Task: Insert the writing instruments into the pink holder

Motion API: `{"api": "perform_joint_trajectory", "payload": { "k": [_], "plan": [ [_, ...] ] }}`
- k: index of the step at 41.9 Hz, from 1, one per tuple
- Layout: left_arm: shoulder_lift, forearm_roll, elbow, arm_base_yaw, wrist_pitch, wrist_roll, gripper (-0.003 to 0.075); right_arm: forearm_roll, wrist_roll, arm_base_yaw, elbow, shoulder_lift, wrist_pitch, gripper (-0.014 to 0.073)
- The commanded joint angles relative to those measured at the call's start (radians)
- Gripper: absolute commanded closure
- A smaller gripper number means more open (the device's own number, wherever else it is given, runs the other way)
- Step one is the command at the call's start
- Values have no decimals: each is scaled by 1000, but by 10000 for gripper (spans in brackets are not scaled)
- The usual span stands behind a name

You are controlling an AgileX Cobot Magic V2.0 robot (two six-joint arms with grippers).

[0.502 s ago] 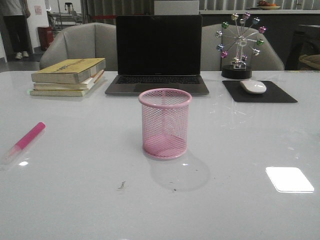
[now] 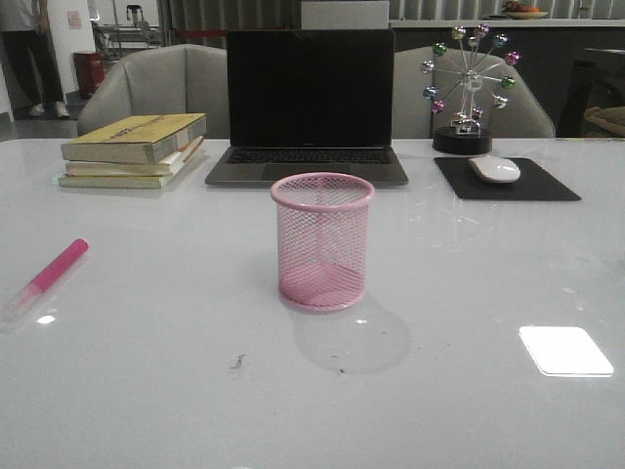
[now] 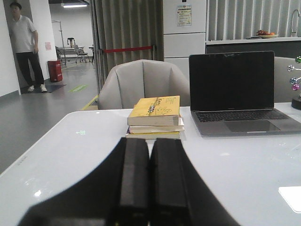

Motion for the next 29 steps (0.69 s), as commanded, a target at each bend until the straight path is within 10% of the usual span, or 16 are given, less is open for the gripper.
{"api": "perform_joint_trajectory", "payload": {
  "k": [1,29],
  "plan": [
    [-20,-8,3,1,-86,-8,629,-4,-1,2,-5,-20,-90,485],
    [-20,-8,3,1,-92,-8,629,-4,-1,2,-5,-20,-109,485]
  ]
}}
